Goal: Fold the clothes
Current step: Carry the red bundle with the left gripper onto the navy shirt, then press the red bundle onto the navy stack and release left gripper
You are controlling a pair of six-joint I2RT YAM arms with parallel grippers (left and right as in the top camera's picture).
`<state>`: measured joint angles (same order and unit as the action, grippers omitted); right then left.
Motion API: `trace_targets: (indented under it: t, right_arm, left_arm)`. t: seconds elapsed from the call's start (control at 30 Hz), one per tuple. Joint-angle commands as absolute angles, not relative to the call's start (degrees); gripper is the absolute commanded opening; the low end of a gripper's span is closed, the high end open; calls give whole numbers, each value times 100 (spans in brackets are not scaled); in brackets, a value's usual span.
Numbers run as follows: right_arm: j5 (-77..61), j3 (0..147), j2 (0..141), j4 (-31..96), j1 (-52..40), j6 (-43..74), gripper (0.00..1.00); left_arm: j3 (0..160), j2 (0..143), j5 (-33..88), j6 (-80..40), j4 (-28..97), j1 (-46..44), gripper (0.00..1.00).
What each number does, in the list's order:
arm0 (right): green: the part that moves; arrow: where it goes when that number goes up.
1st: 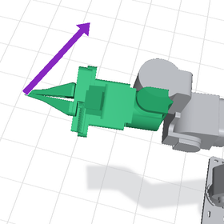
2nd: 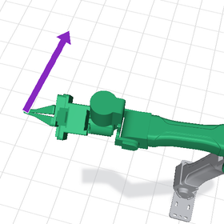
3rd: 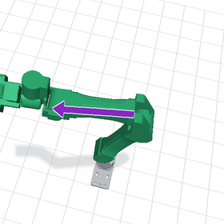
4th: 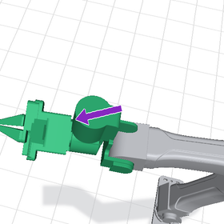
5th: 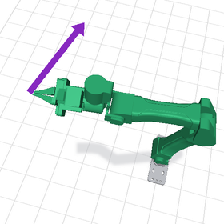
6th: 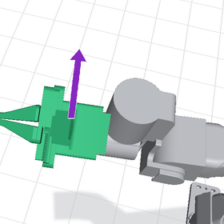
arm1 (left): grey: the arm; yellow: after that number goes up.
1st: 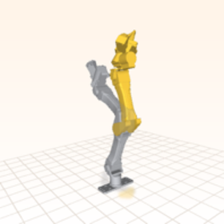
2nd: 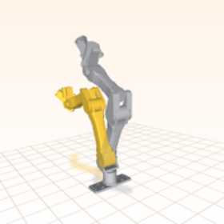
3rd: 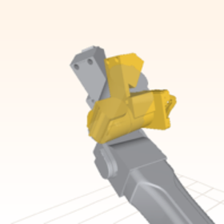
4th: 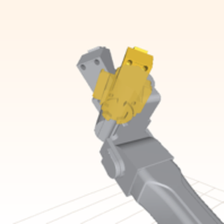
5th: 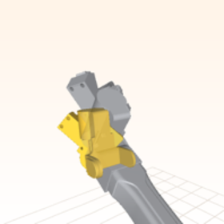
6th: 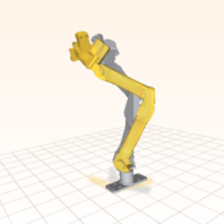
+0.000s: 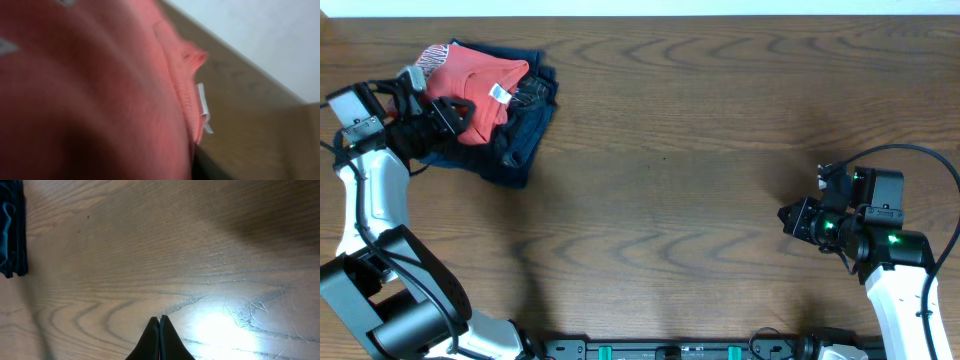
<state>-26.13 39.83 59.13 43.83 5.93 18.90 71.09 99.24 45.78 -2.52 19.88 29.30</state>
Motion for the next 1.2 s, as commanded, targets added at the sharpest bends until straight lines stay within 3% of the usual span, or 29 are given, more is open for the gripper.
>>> trace_targets:
  t: [0.0, 0.13, 0.6, 0.63, 0.67, 0.7, 0.77, 1.17]
  right_arm:
    - [-2657, 4084, 5894, 4379, 598, 1925, 1]
    - [-2657, 4084, 5894, 4377, 598, 1918, 1]
    - [-2633, 4084, 5894, 4248, 598, 1859, 1]
    - [-2630, 4084, 5894, 4235, 598, 1859, 1]
    - [-2628, 4084, 5894, 4219, 598, 1861, 1]
    - [-2620, 4084, 5894, 4202, 598, 1861, 1]
    - [-2613, 4084, 5894, 4198, 598, 1863, 1]
    - [-2644, 4084, 5894, 4340, 598, 2152, 1]
  left_arm:
    - [7236, 9918, 4012, 30, 2265, 2989, 83]
    - [7236, 9620, 3933, -183, 2523, 3127, 98]
    - [7236, 7623, 3992, -469, 2886, 3380, 98]
    - [7236, 7581, 4045, -274, 2766, 3306, 92]
    - [7236, 7579, 4049, -102, 2681, 3223, 59]
    - [7236, 7612, 4045, 84, 2589, 3114, 36]
    - [7236, 7765, 3975, 318, 2397, 2941, 8]
    - [7236, 10307, 2687, 982, 744, 2635, 6]
